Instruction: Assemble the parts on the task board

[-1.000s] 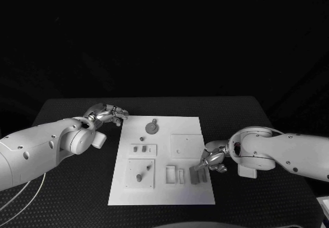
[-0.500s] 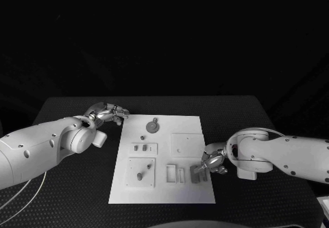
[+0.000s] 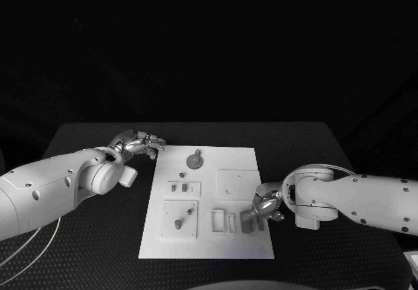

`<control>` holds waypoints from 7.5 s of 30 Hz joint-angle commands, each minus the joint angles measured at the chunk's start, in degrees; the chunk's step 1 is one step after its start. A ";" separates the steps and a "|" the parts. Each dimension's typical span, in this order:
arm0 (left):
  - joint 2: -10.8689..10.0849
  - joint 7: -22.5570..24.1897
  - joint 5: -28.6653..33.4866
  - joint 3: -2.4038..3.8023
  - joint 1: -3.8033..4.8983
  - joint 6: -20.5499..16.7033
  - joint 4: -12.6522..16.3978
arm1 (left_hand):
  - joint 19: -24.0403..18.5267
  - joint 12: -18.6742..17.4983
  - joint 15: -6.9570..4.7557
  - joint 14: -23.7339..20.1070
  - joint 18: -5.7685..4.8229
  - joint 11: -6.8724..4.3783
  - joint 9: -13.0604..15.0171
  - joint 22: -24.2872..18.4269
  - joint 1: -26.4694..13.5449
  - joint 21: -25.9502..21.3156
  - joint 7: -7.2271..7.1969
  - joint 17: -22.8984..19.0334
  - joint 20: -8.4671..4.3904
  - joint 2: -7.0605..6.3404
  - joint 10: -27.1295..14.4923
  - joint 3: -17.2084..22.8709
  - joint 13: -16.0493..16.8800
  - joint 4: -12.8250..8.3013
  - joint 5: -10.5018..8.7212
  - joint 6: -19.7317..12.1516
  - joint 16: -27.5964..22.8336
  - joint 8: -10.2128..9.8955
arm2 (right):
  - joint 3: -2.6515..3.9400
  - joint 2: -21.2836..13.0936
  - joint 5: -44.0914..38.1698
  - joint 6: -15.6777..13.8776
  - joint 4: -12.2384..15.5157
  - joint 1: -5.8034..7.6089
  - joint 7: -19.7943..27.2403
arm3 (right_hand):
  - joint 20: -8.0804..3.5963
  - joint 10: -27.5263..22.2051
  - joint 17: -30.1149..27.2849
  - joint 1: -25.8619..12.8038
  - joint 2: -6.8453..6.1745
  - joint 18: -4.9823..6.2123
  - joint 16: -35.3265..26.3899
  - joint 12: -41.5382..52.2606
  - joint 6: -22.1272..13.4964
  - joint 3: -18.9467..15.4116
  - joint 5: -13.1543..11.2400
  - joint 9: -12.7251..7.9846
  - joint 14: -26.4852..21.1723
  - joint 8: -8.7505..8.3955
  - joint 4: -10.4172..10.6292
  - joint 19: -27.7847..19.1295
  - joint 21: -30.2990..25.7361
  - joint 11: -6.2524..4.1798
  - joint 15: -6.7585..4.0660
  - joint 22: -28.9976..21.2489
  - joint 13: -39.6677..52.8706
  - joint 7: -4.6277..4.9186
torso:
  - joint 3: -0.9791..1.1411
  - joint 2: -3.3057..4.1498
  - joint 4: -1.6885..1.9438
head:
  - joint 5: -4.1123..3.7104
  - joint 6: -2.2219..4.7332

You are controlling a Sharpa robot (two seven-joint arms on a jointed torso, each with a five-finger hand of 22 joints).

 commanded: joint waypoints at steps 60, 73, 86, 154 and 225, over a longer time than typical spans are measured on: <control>-0.07 -0.44 0.33 0.00 0.05 1.27 0.25 | 0.51 -0.30 0.01 0.30 -0.67 0.06 -0.18 0.20 -0.59 -0.36 0.01 0.17 -2.48 -0.32 -0.24 -0.05 0.07 0.60 -0.21 -0.47 -0.42 0.23 | -1.58 3.38 7.15 -7.75 -1.34 0.27 -1.07 | 1.34 -0.57 -1.79 4.86 3.14 3.49 0.97 1.40 2.23 4.62 -0.27 0.91 -0.76 -0.09 -7.82 -0.93 1.23 -0.16 0.00 -0.24 -2.11 0.10 | 0.02 0.01 -0.21 | 1.35 0.03; -0.25 -0.81 0.33 -0.12 0.12 0.89 0.52 | 0.50 -0.30 0.02 0.29 -0.66 0.06 -0.19 0.23 -0.58 -0.39 0.01 0.19 -2.47 -0.39 -0.25 -0.05 0.08 0.61 -0.21 -0.47 -0.45 0.25 | -1.60 4.70 13.62 -6.71 -0.80 2.74 -1.86 | 1.87 -0.53 -2.36 2.62 3.56 3.49 1.15 1.41 2.96 4.66 -0.25 0.44 -0.88 -0.49 -9.20 -1.24 1.54 -0.25 -0.03 -0.37 -2.75 0.00 | -0.03 0.05 -0.07 | 1.95 -0.11; 0.16 -0.74 0.33 -0.15 0.13 1.06 0.45 | 0.49 -0.30 0.03 0.28 -0.67 0.07 -0.20 0.27 -0.64 -0.43 0.02 0.22 -2.46 -0.54 -0.26 -0.07 0.09 0.69 -0.24 -0.49 -0.48 0.27 | -2.23 9.72 14.26 -6.50 -2.77 2.72 -2.49 | 2.07 -0.69 -2.67 -0.42 3.08 3.49 1.43 1.56 3.24 4.41 -0.32 0.16 -1.06 -0.81 -8.27 -1.41 1.72 -0.27 -0.04 -0.58 -3.06 -0.02 | 0.02 0.08 -0.09 | 1.88 0.09; 0.05 -0.83 0.33 -0.15 0.15 1.26 0.46 | 0.49 -0.29 0.03 0.28 -0.65 0.07 -0.25 0.38 -0.55 -0.56 0.02 0.35 -2.45 -0.60 -0.29 0.06 0.13 0.90 -0.21 -0.53 -0.57 0.35 | -2.43 11.10 9.87 -7.14 -3.97 0.87 0.85 | 1.52 -1.72 -3.63 -3.85 0.01 3.49 2.00 2.04 2.78 1.08 -0.32 0.18 -1.87 -1.43 -6.94 -1.85 2.30 -0.18 -0.09 -1.34 -3.60 0.09 | 0.04 0.07 -0.14 | 2.76 -0.18; 0.03 -0.65 0.33 -0.23 0.09 2.13 -0.17 | 0.49 -0.31 0.06 0.22 -0.66 0.10 -0.32 0.51 -0.48 -0.68 0.06 0.45 -2.43 -0.49 -0.36 0.10 0.17 1.02 -0.16 -0.66 -0.71 0.37 | -2.39 10.46 -50.33 -18.67 -3.47 -2.53 35.03 | 6.57 -15.80 -4.43 30.18 -2.39 3.49 4.26 7.13 -9.77 5.69 -0.32 -0.57 -15.61 -4.63 -23.26 -13.69 -0.47 0.32 1.96 -1.42 -6.98 -3.75 | -0.01 0.08 -0.11 | 3.53 -0.09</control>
